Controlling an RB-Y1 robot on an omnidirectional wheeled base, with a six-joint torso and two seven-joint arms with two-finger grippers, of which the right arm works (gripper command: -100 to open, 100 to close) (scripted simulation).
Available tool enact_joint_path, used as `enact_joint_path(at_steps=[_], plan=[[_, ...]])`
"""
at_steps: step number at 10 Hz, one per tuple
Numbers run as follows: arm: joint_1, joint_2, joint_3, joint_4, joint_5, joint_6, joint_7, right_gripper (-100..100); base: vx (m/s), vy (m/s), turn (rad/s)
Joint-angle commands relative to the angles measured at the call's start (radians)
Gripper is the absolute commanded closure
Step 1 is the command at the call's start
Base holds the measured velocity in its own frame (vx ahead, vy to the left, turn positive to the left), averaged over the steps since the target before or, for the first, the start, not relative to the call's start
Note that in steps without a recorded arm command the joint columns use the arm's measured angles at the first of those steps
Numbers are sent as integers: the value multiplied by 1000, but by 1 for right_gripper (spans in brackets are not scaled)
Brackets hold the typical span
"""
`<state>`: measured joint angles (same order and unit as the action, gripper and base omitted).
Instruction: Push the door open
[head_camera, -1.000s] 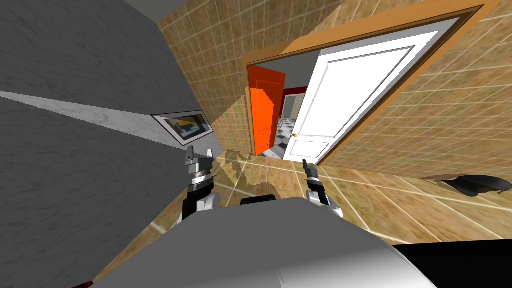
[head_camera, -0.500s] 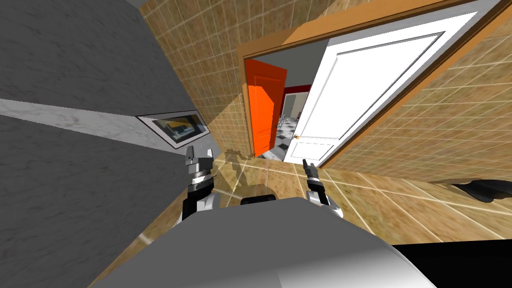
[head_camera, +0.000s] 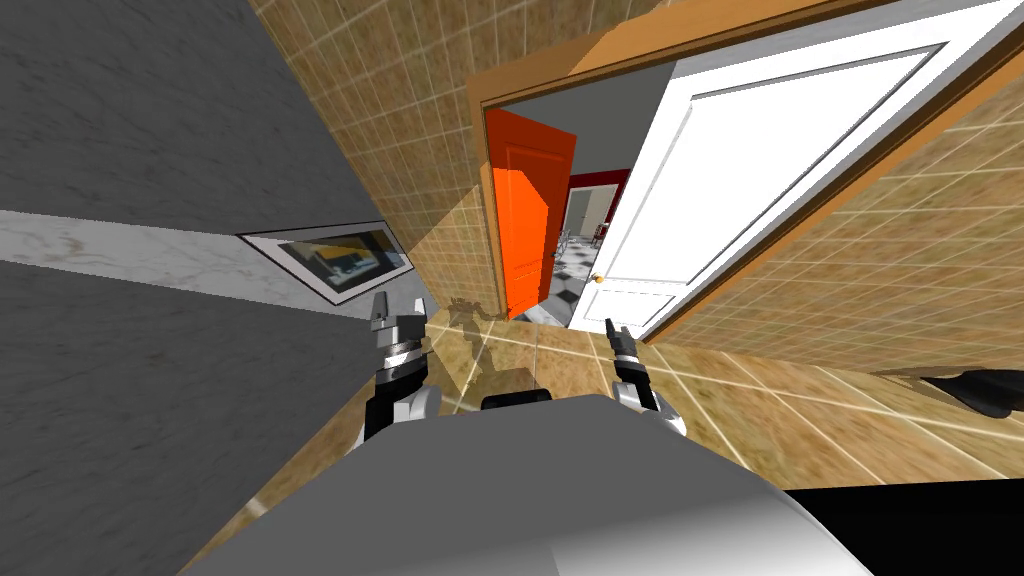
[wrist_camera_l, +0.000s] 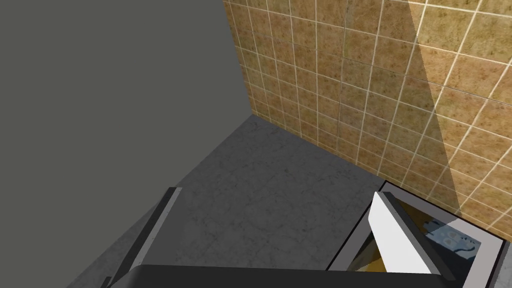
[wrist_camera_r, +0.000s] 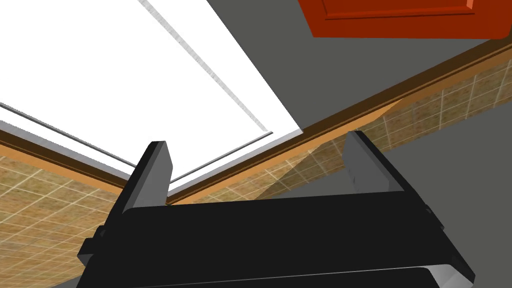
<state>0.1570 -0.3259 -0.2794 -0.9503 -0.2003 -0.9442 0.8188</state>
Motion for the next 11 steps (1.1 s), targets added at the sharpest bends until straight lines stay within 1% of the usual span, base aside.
enact_joint_path(at_steps=[1,11], plan=[[0,0,0,1,1,0,2,-100,165,-70,-16],[2,1,-2,11,8,1,20,-100,172,-75,-14]])
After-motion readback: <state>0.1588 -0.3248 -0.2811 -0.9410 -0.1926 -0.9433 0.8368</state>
